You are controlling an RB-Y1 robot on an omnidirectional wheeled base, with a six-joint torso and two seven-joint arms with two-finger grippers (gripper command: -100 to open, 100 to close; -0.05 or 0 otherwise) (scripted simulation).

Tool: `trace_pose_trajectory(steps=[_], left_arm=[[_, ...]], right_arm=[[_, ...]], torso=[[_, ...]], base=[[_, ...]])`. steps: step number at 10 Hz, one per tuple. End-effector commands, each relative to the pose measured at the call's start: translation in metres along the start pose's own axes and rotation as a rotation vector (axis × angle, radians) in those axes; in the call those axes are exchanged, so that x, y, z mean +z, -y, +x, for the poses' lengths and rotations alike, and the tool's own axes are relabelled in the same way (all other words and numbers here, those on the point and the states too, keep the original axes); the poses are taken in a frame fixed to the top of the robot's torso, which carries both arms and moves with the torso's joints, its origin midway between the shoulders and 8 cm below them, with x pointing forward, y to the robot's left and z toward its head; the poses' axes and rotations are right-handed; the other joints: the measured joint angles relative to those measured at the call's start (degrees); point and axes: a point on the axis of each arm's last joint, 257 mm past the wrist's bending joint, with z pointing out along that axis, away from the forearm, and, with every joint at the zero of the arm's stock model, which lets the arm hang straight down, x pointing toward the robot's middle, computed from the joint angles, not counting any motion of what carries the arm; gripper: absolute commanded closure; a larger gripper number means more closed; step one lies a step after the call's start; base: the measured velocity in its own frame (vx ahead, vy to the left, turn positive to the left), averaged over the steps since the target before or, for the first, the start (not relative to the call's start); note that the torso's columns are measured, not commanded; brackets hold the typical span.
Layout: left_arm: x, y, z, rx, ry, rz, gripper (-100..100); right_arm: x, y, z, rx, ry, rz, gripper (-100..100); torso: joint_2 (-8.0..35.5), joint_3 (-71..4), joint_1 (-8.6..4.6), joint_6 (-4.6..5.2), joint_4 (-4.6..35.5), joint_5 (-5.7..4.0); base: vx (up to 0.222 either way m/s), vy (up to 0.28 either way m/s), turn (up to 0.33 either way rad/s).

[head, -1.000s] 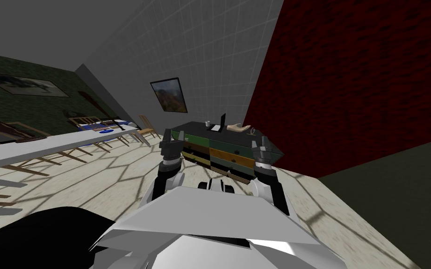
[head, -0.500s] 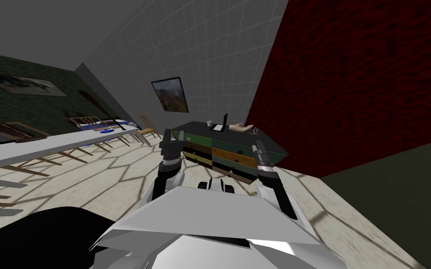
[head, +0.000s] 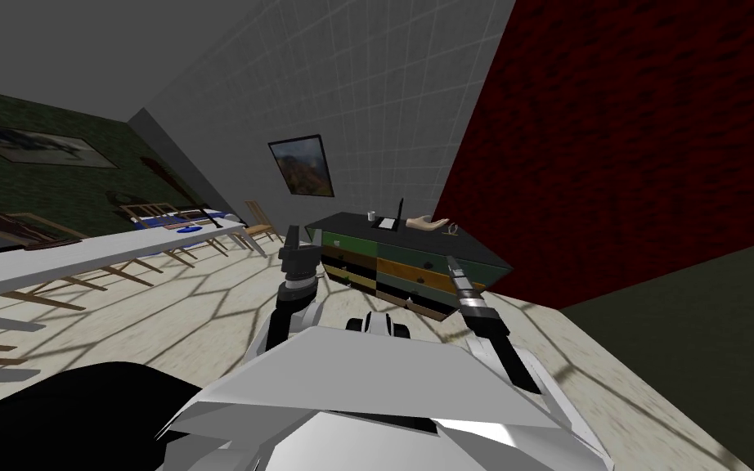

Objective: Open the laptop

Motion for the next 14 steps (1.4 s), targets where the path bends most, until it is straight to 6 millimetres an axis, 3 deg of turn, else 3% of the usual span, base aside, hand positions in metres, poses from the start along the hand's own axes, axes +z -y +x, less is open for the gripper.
trace_pose_trajectory(steps=[1, 2, 3, 7, 8, 12, 13, 14], left_arm=[[0.000, 0.000, 0.000, 0.000, 0.000, 0.000, 0], [0.000, 0.000, 0.000, 0.000, 0.000, 0.000, 0], [0.000, 0.000, 0.000, 0.000, 0.000, 0.000, 0], [0.000, 0.000, 0.000, 0.000, 0.000, 0.000, 0], [0.000, 0.000, 0.000, 0.000, 0.000, 0.000, 0], [0.000, 0.000, 0.000, 0.000, 0.000, 0.000, 0], [0.000, 0.000, 0.000, 0.000, 0.000, 0.000, 0], [0.000, 0.000, 0.000, 0.000, 0.000, 0.000, 0]], right_arm=[[-0.011, 0.043, -0.012, -0.168, -0.048, 0.114, -100], [-0.018, 0.061, -0.019, -0.246, -0.069, 0.163, -100], [-0.018, 0.063, -0.019, -0.250, -0.072, 0.170, -100], [-0.049, 0.130, -0.066, -0.577, -0.154, 0.365, -100], [-0.049, 0.130, -0.066, -0.577, -0.154, 0.365, -100], [-0.075, 0.171, -0.128, -0.880, -0.213, 0.519, -100], [-0.073, 0.170, -0.129, -0.889, -0.218, 0.513, -100], [-0.077, 0.175, -0.145, -0.962, -0.232, 0.540, -100]], torso=[[-0.1, -0.1, 0.01, 0.00, 0.0, -0.01], [0.0, -0.1, 0.24, 0.01, 0.0, 0.06], [0.0, 0.0, 0.29, 0.00, 0.0, 0.08], [0.0, 0.0, 0.19, 0.02, 0.0, 0.05], [0.0, 0.0, 0.21, 0.00, 0.0, 0.06], [0.0, 0.0, 0.26, 0.00, 0.0, 0.07], [-0.1, -0.1, 0.15, 0.00, 0.0, 0.05], [0.0, 0.0, -0.03, 0.01, 0.0, -0.01]], base=[[0.009, 0.142, -0.006], [0.000, 0.159, -0.017], [-0.007, 0.113, -0.005], [-0.006, 0.134, 0.012], [0.007, 0.117, 0.008], [0.027, 0.145, 0.061], [0.052, 0.109, 0.024], [0.041, 0.107, 0.063]])
